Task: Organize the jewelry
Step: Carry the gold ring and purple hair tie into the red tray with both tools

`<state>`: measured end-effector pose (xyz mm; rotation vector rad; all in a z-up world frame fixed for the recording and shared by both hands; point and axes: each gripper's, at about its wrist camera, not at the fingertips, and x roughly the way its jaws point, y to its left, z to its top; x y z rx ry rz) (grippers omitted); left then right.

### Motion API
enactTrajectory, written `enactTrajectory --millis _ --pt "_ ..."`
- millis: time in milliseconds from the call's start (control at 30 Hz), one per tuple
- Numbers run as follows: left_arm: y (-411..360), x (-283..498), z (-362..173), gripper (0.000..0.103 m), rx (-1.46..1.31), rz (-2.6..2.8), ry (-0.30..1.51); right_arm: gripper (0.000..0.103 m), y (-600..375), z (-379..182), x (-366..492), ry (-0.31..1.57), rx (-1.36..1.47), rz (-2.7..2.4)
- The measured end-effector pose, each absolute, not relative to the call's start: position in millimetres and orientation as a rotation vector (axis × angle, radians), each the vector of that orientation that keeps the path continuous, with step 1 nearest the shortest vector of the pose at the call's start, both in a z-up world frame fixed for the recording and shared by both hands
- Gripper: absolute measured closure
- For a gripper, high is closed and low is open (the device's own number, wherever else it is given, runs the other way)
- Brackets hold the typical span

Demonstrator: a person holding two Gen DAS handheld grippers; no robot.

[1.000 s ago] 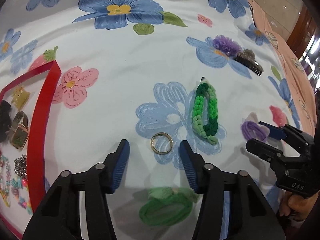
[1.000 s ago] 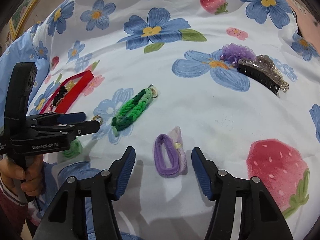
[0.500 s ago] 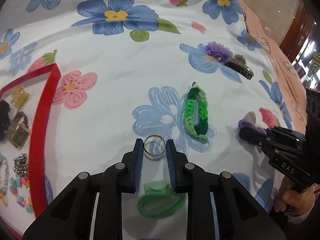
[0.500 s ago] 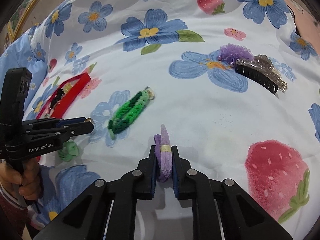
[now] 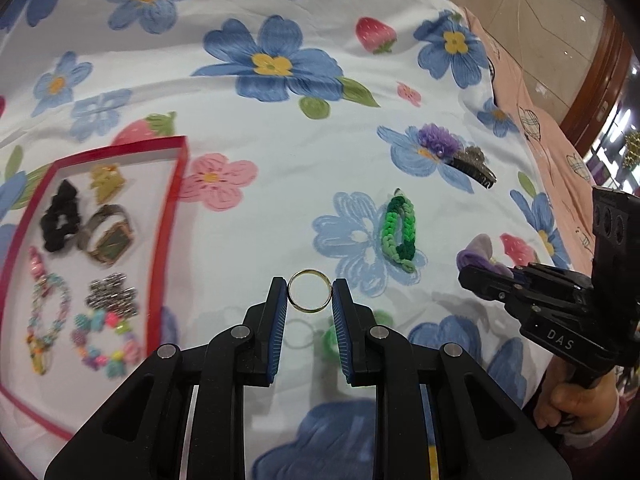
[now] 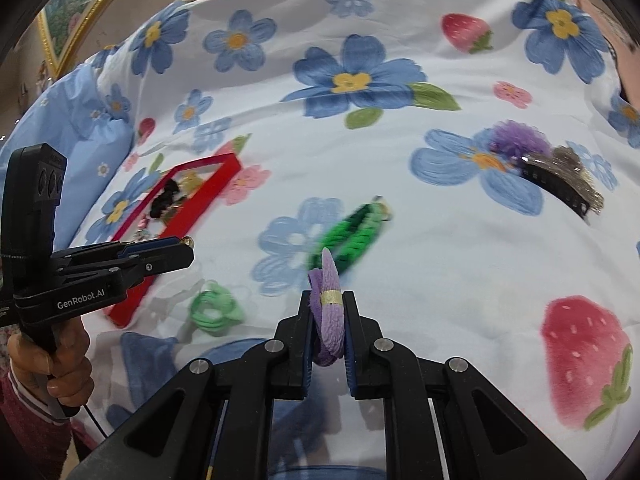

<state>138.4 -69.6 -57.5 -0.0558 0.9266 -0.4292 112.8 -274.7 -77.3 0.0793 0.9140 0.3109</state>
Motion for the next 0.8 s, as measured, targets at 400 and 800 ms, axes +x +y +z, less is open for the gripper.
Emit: enactTrajectory --millis 400,800 --pt "-7 116 -49 0.082 -0.112 -0.336 0.895 0.091 -220 -66 111 0.91 0.05 0.429" --pt "59 101 -50 0.082 -0.171 -0.215 0.881 0.091 -161 -68 116 0.929 0.016 0.552"
